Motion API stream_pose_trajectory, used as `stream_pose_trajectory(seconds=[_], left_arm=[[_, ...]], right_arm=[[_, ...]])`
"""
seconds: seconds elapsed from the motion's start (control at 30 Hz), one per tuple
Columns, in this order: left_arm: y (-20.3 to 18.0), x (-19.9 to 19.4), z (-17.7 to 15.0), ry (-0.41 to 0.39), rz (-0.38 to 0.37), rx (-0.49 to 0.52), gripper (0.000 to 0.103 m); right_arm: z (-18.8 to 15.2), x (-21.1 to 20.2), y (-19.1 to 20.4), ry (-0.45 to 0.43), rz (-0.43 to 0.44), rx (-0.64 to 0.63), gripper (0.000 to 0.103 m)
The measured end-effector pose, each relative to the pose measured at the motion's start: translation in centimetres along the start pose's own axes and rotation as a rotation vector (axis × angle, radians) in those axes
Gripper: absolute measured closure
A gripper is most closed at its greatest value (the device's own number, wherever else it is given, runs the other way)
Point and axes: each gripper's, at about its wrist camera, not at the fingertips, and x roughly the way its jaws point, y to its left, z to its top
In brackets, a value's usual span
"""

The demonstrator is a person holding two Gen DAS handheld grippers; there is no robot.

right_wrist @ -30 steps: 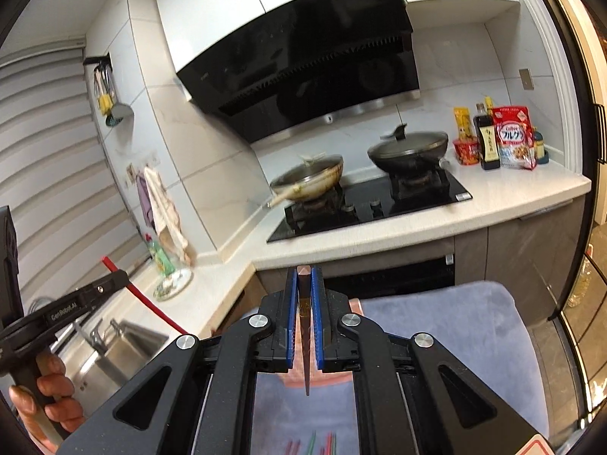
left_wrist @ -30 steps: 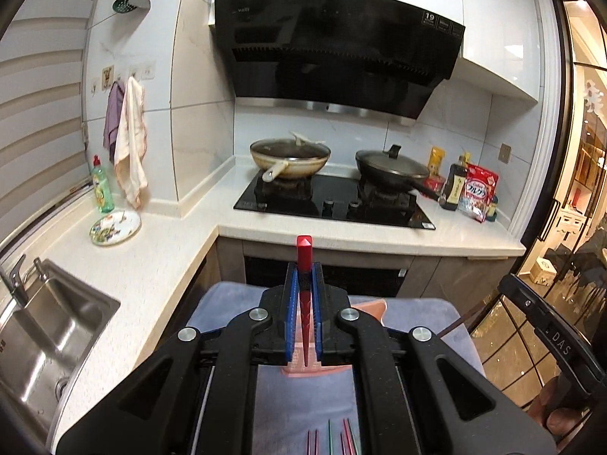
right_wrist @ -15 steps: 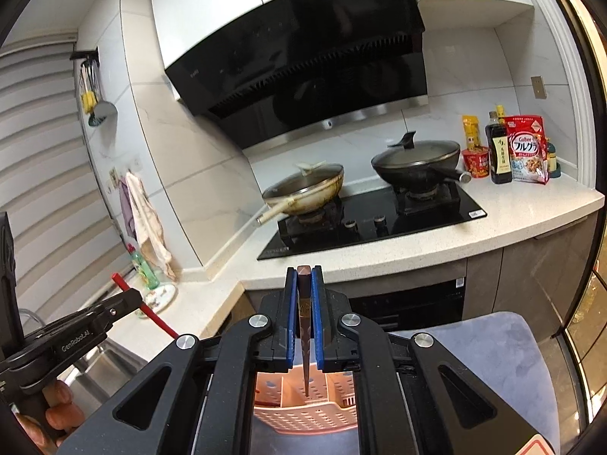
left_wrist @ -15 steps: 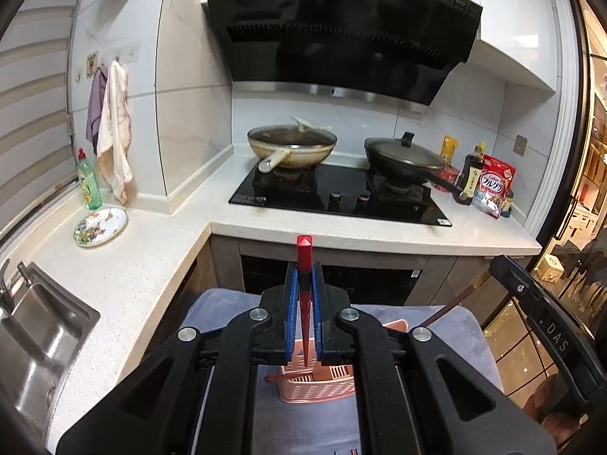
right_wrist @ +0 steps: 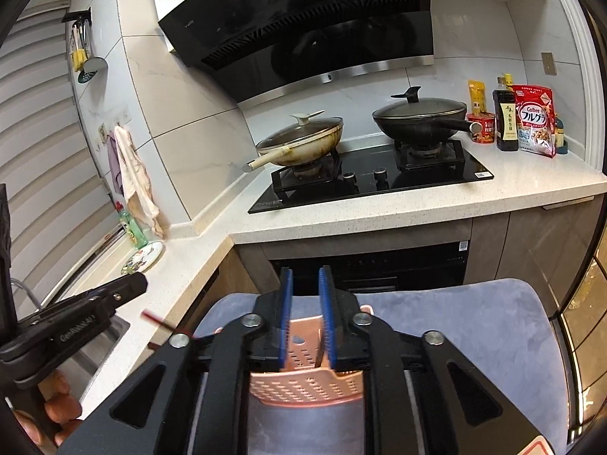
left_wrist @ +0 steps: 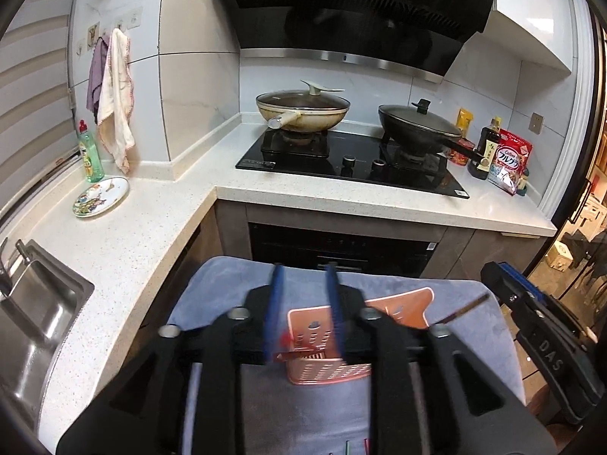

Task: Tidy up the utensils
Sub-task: 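Open both tools to drop the chopsticks into the pink holder, then grasp a green chopstick with the right tool while the left tool grasps a dark red chopstick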

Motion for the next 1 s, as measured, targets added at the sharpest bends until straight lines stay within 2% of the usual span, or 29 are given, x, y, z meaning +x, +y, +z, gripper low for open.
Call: stream_pose_trajectory(seconds=[0.03, 0.2, 0.27, 0.3, 0.6, 0.77, 1.0], left_arm=[[0.0, -0.2, -0.1, -0.009, 0.009, 0.002, 0.06], [-0.6, -1.8, -1.1, -0.027, 0.047, 0.037, 0.057], [-0.8, -2.6, -1.8, -0.028, 0.062, 0.045, 0.049], [-0.9, -3.2, -2.2, -0.034, 0.07, 0.05, 0.047], [-1.4, -7.2, -6.3, -0.022, 0.11, 0.097, 0.047], [-1.2, -9.1, -9.2, 0.013, 0.125, 0.096, 0.047], [-0.6, -10.9, -13.9, 0.072, 0.128, 0.091, 0.047]], right_arm=[[-0.2, -0.5, 0.0, -0.005, 0.004, 0.0, 0.07], [-1.1, -2.5, 0.9, -0.002, 0.008, -0.044, 0.069], [-1.8, -3.7, 1.4, 0.005, 0.016, -0.062, 0.069], [-2.1, -4.2, 1.5, 0.006, 0.017, -0.069, 0.068], [-7.2, -9.8, 2.1, 0.05, 0.021, -0.107, 0.065], [-10.0, -12.3, 2.1, 0.075, 0.021, -0.117, 0.065], [-15.7, -15.0, 2.0, 0.151, 0.011, -0.135, 0.065]])
